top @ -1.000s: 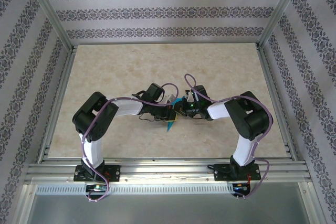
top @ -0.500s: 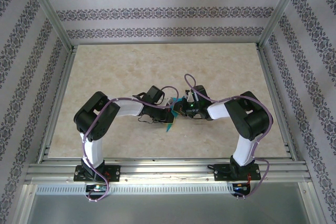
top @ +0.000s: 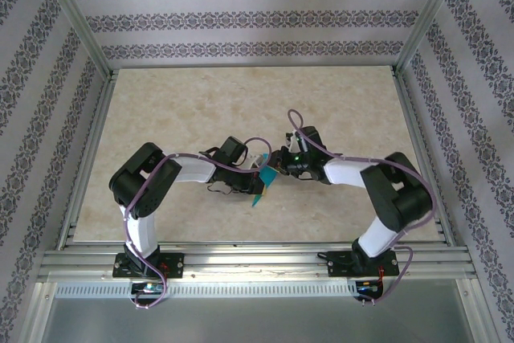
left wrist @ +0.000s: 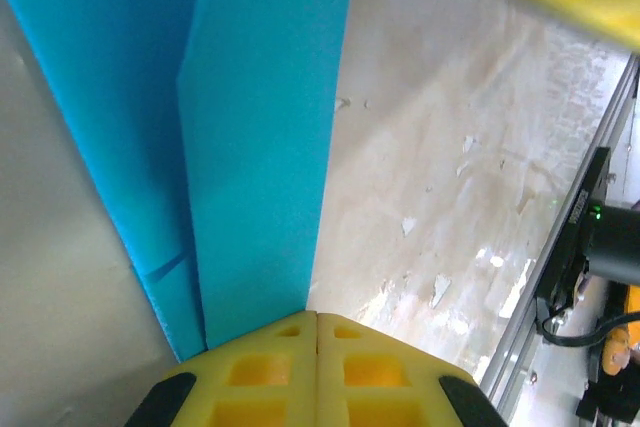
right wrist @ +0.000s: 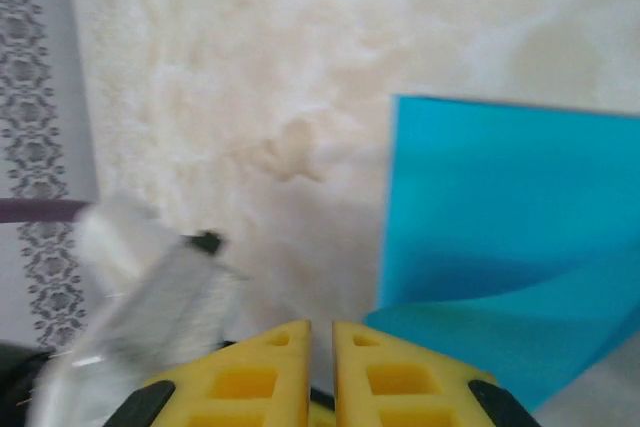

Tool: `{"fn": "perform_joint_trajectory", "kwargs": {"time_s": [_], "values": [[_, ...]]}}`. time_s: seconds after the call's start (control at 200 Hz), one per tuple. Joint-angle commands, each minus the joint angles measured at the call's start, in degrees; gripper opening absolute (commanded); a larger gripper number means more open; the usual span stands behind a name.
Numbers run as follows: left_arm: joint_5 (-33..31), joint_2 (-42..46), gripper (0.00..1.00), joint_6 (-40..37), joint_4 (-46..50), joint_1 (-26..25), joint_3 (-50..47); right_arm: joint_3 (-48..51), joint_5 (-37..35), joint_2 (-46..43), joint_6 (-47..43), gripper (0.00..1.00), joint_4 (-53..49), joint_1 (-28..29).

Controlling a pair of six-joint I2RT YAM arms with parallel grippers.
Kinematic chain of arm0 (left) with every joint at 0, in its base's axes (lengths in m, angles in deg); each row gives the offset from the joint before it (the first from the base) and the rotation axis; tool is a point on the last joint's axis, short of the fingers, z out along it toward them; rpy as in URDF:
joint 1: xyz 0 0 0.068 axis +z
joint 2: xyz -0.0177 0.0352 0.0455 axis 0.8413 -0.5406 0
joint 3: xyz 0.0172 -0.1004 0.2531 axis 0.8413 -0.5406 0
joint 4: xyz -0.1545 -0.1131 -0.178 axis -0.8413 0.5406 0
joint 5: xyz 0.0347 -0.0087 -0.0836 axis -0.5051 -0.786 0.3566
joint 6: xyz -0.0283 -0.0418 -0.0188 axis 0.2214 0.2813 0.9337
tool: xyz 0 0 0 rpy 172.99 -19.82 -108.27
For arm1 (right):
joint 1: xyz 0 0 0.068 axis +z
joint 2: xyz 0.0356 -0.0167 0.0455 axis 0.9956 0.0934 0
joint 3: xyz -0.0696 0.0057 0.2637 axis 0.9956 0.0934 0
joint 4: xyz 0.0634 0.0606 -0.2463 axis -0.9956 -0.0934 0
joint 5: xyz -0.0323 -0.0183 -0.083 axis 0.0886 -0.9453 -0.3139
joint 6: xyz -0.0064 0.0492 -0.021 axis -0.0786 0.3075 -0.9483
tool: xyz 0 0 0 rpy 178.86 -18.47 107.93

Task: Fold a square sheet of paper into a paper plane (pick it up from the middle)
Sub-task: Fold the wing for the fifth time at the center of the table.

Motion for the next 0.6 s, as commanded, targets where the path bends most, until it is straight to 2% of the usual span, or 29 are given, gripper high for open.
{"fn": "perform_joint_trajectory", "kwargs": {"time_s": [0.0,0.13,0.305,0.595], "values": [[-1.3,-1.6,0.0,-3.7,7.7,-0.5,-2.4,2.2,-0.9,-4.5,-2.6,0.13,-2.6,-0.5],[-1.0,-1.7,0.0,-3.8,7.7,-0.5,-2.5,3.7,-1.2,-5.5,-4.0,0.1,-3.4,0.8],[-0.7,-1.5,0.0,-3.5,7.4,-0.4,-2.6,3.9,-1.3,-2.0,-5.2,0.06,-3.6,3.3],[-0.2,-1.7,0.0,-3.8,7.8,-0.4,-2.6,1.0,-2.3,4.8,-6.5,0.06,-1.7,2.7]]}}
